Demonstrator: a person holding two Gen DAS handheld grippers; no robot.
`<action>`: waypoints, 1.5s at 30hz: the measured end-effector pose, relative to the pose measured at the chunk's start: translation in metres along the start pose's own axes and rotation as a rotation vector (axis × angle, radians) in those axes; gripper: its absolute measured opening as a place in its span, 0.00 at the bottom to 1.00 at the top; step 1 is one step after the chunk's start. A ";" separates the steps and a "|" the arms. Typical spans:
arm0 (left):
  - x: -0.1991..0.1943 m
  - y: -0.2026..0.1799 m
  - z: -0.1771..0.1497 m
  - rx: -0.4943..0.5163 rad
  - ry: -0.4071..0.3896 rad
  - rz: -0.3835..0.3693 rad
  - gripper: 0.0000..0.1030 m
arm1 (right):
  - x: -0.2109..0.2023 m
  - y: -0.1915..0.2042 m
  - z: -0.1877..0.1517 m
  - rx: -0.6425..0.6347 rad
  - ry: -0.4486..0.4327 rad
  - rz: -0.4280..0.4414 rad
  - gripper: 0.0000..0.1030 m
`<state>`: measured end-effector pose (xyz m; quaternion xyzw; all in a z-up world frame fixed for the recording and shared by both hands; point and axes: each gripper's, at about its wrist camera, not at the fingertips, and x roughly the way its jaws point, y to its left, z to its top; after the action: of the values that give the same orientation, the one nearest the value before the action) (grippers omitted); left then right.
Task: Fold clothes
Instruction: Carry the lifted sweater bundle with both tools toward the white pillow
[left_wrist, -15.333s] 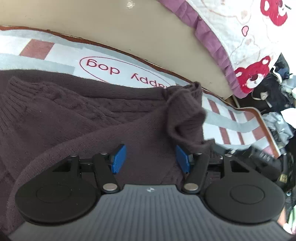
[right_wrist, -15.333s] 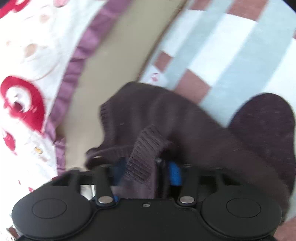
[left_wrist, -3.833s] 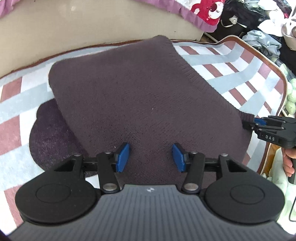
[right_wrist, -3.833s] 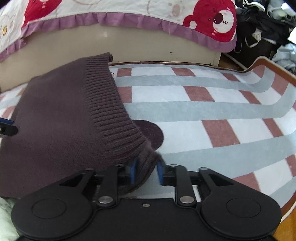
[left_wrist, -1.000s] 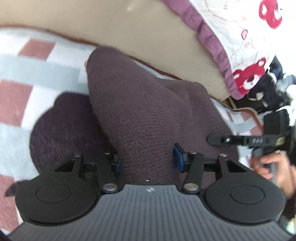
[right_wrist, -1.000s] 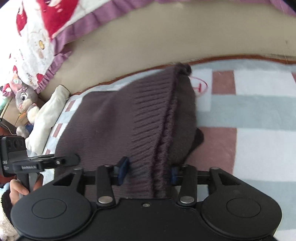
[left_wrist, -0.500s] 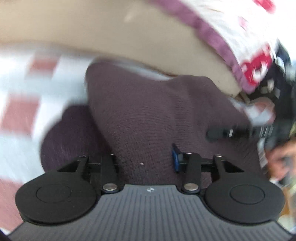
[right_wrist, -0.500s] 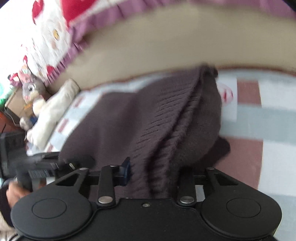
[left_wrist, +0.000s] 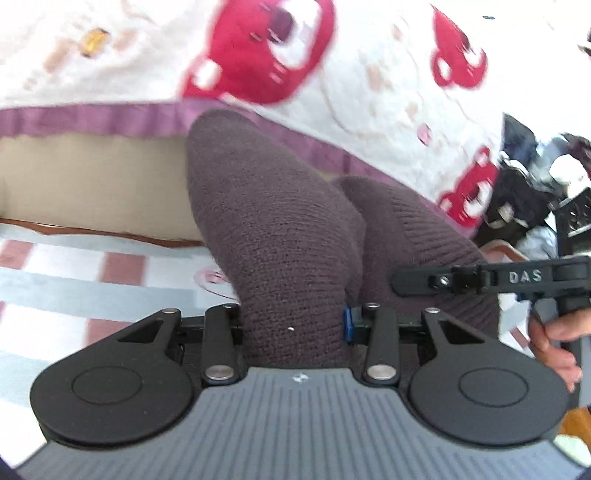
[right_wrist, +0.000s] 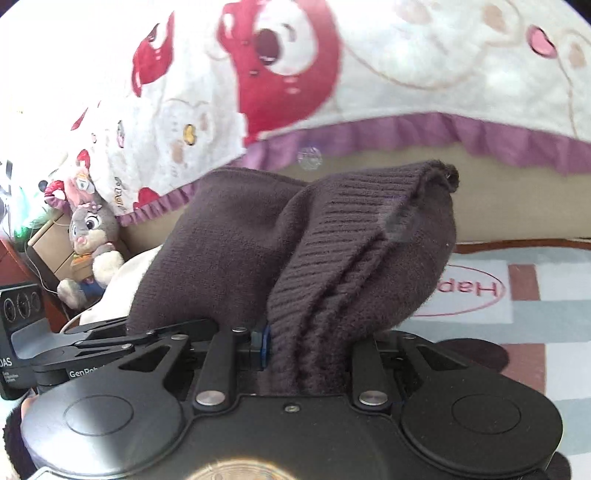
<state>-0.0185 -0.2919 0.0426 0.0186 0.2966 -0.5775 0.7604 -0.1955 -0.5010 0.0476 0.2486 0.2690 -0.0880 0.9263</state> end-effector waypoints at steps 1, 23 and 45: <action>-0.007 0.003 0.003 -0.004 -0.011 0.026 0.37 | 0.001 0.010 0.003 -0.017 0.005 0.006 0.27; -0.209 0.069 0.028 -0.046 -0.081 0.256 0.36 | 0.013 0.180 0.005 -0.155 0.083 0.335 0.26; -0.269 0.214 0.129 0.019 0.041 0.638 0.37 | 0.150 0.344 0.046 -0.257 0.064 0.559 0.26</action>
<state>0.1854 -0.0356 0.2087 0.1295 0.2855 -0.3124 0.8967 0.0535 -0.2322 0.1419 0.1963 0.2282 0.2131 0.9295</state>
